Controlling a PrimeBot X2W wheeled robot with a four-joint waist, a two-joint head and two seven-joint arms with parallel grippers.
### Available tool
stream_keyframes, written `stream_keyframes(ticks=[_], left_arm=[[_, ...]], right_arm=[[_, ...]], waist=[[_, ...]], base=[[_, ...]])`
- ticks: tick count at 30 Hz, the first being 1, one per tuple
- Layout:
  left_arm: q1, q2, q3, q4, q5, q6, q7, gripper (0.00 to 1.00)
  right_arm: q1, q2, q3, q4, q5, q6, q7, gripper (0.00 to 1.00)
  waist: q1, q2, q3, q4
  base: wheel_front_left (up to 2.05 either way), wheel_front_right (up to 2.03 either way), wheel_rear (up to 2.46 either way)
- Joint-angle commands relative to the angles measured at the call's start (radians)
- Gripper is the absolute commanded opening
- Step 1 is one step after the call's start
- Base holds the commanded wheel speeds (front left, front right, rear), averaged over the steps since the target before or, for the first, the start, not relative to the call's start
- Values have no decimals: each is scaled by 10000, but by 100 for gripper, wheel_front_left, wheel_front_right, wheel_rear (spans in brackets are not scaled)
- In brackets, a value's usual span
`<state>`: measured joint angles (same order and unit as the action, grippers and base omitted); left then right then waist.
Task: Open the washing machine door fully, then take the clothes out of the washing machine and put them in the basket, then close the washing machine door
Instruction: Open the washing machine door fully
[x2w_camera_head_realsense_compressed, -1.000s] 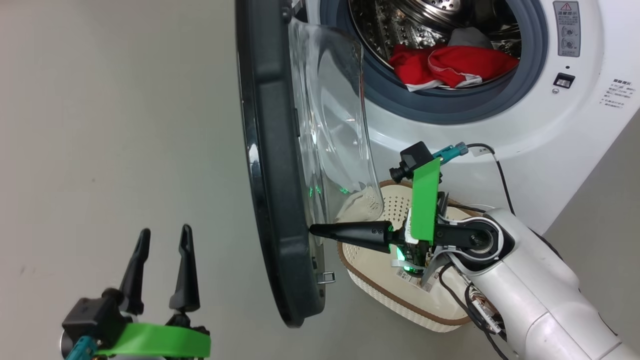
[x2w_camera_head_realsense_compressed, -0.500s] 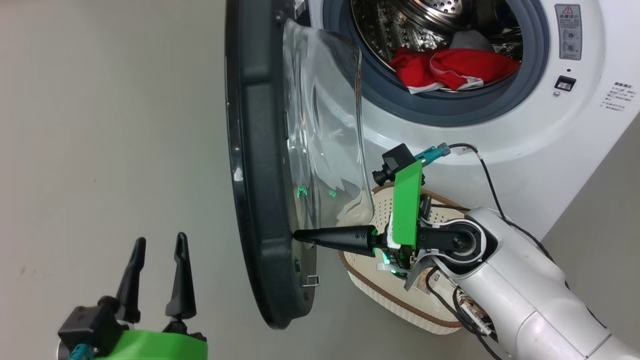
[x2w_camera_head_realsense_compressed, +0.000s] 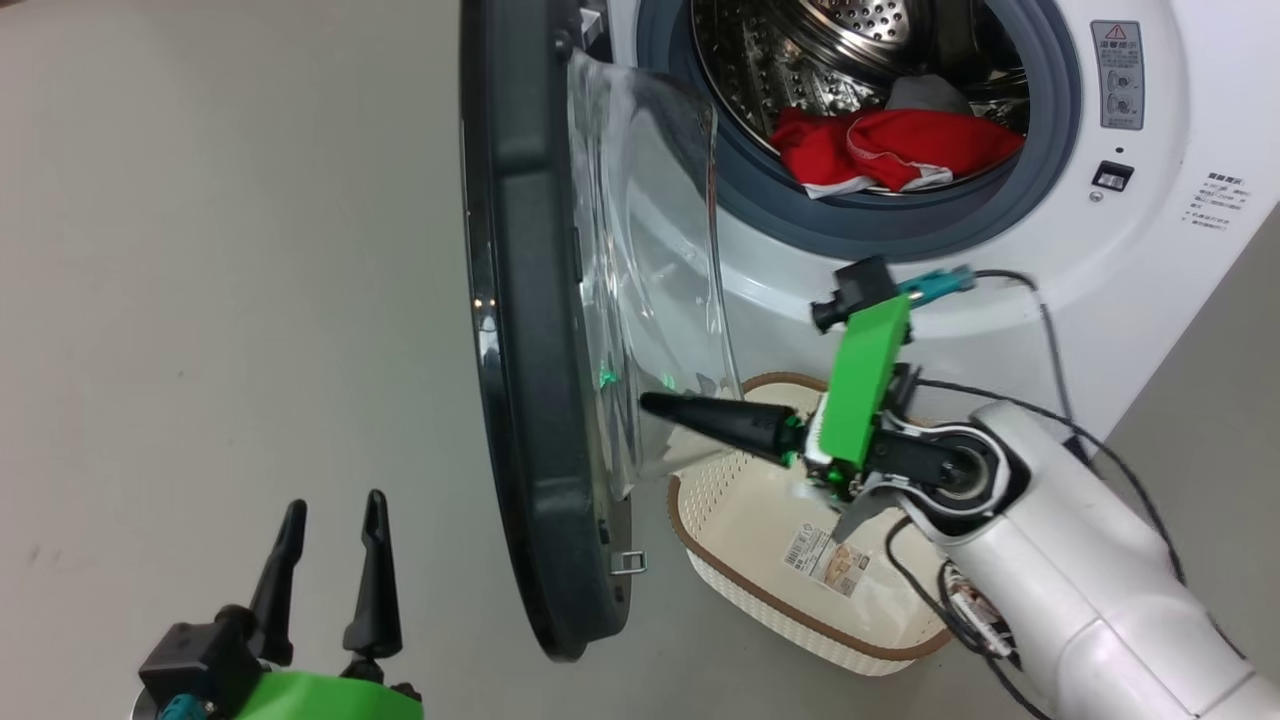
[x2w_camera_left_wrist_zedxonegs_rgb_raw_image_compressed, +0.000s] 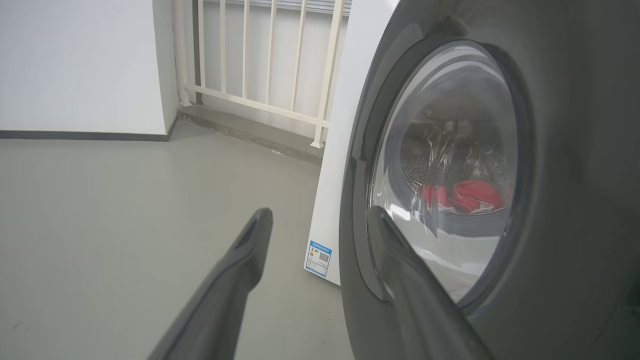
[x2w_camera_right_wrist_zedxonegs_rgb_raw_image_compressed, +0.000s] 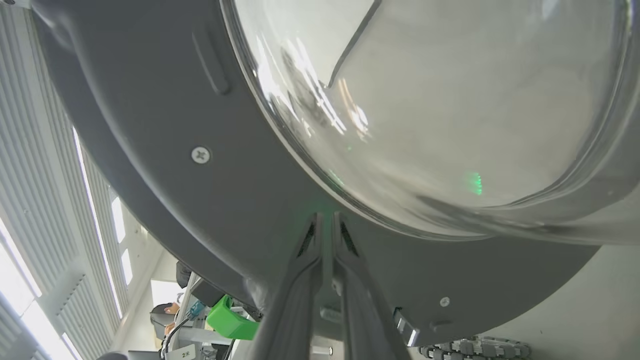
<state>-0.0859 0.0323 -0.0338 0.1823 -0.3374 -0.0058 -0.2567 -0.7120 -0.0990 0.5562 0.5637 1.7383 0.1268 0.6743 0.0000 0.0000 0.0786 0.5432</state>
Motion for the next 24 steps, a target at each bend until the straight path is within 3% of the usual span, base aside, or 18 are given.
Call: stream_keyframes(ticks=[1, 4, 13, 18, 21, 24], left_arm=[[-308, 179, 281, -158, -3, -15, -51, 100], [-366, 179, 251, -56, 13, -31, -51, 100], [-459, 179, 220, 53, 103, -67, -51, 100], [-447, 179, 192, 40, 125, -54, -51, 100], [-425, 179, 183, 52, 162, -55, -51, 100], [-410, 179, 150, 73, 227, -57, -51, 100]], right_arm=[[149, 22, -103, -340, -213, 39, -224, 87], [449, -299, -248, -666, -780, 39, -799, 93], [1278, -1395, 185, -1421, -3476, 39, -3631, 93], [1509, -1717, 723, -1005, -5125, 39, -5674, 96], [1705, -1653, 886, -619, -5644, 39, -6800, 93], [1806, -1650, 1154, -67, -6388, 39, -7846, 100]], waist=[[0, 0, -21, -11], [0, 0, -65, -28], [0, 0, -189, -70], [0, 0, -272, -98], [0, 0, -343, -125], [0, 0, -403, -144]], base=[[0, 0, 0], [0, 0, 0], [0, 0, 0], [0, 0, 0], [0, 0, 0], [0, 0, 0]])
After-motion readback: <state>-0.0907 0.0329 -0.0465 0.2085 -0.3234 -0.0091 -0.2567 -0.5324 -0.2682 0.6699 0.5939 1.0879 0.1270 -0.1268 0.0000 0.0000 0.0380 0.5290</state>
